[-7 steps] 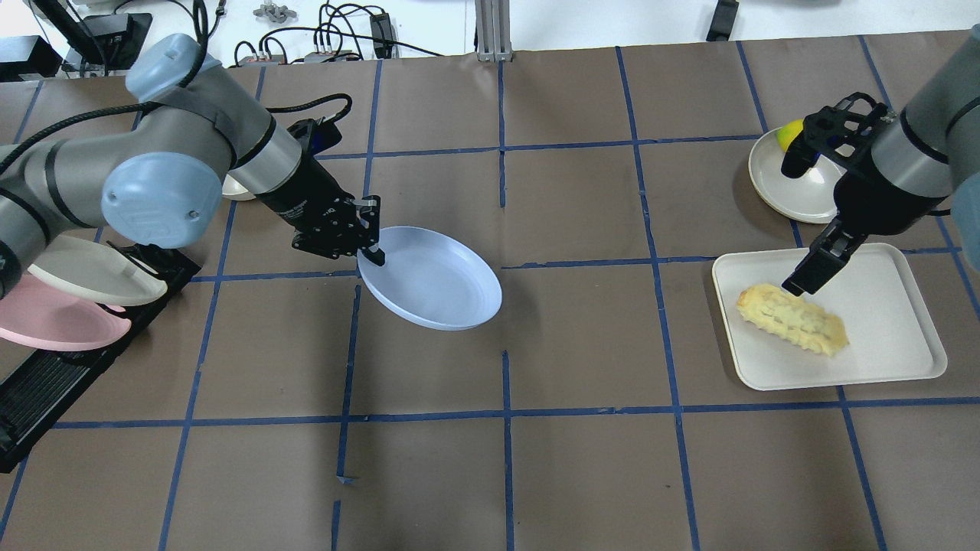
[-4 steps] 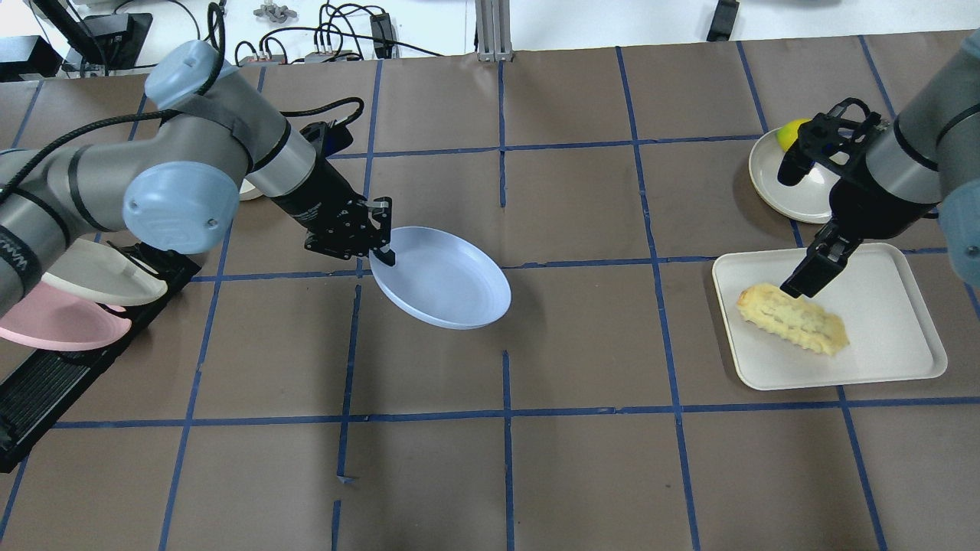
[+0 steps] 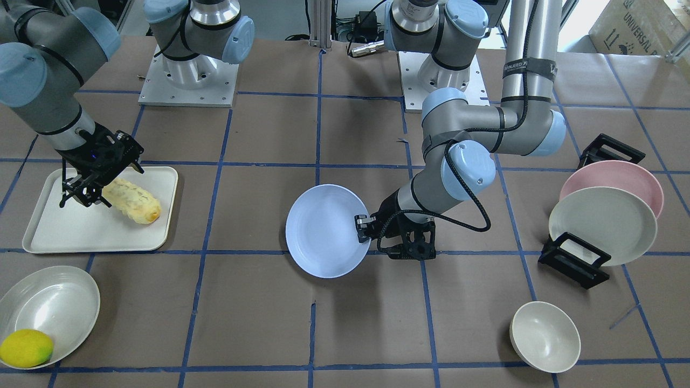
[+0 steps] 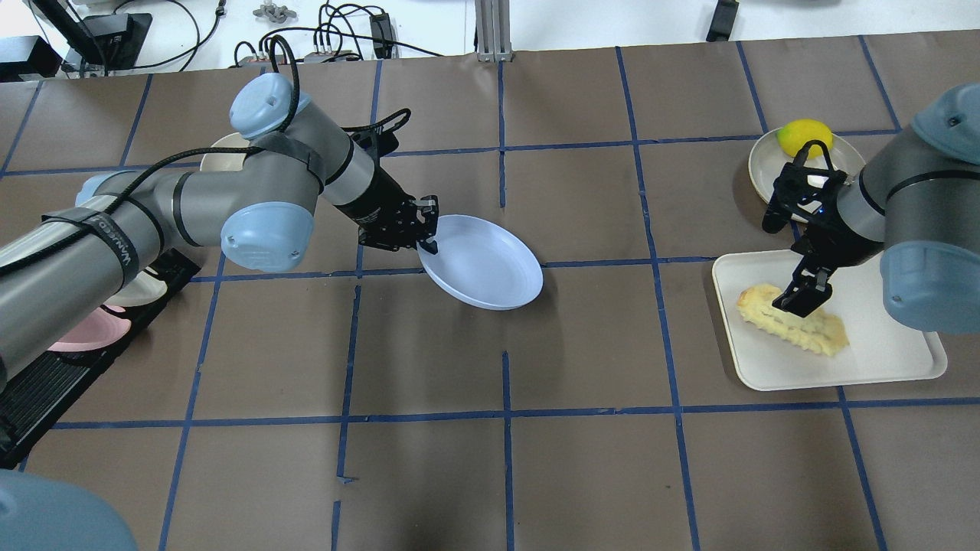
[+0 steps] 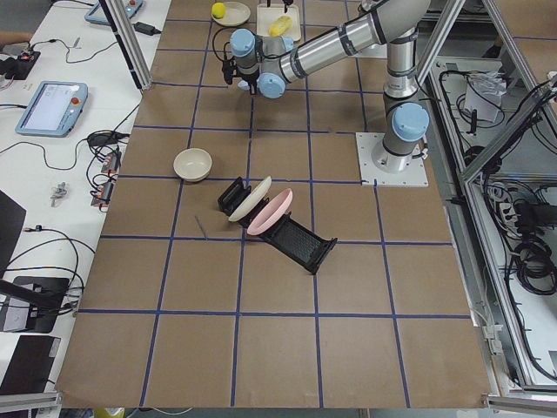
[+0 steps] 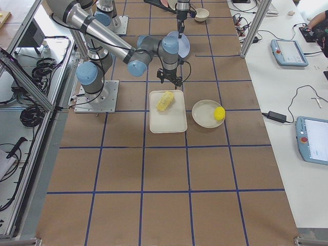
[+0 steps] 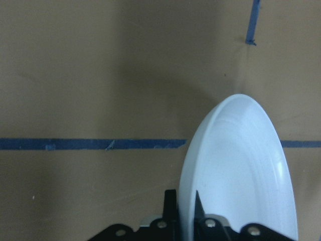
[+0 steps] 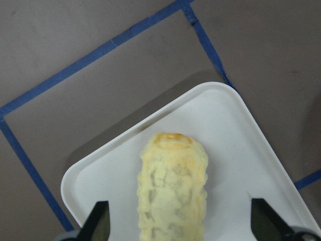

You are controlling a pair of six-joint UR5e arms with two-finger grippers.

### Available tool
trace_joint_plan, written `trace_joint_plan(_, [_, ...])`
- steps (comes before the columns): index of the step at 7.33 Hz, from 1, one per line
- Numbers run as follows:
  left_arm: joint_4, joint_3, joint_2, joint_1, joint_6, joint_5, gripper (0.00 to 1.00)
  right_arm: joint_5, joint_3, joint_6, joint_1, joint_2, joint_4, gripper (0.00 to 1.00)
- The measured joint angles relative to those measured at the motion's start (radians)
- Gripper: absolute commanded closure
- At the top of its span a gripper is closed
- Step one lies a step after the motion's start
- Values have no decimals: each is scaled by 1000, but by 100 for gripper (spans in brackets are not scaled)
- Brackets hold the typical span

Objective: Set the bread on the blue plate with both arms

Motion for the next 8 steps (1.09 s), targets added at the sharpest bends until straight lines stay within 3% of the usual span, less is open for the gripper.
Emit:
trace_joint_plan(1, [35,1,-18,-3,-20,-20,78,1,0,-1,-9,41,-44,0])
trace_joint_plan(2, [84,0,-36,-5,-36,-34,49,1,5,-1,-12,68,-73,0])
trace_joint_plan(3, [128,-2,-53,-7,-44,-41,0,2,24,1,-13,82,-96,0])
trace_joint_plan(6, [157,-11,-42,-5,-46,-40,0,1,130,20,-16,82,-228,0])
trace_joint_plan(8, [120,-11,18,14,-29,-20,0,1,148,19,-24,87,-261,0])
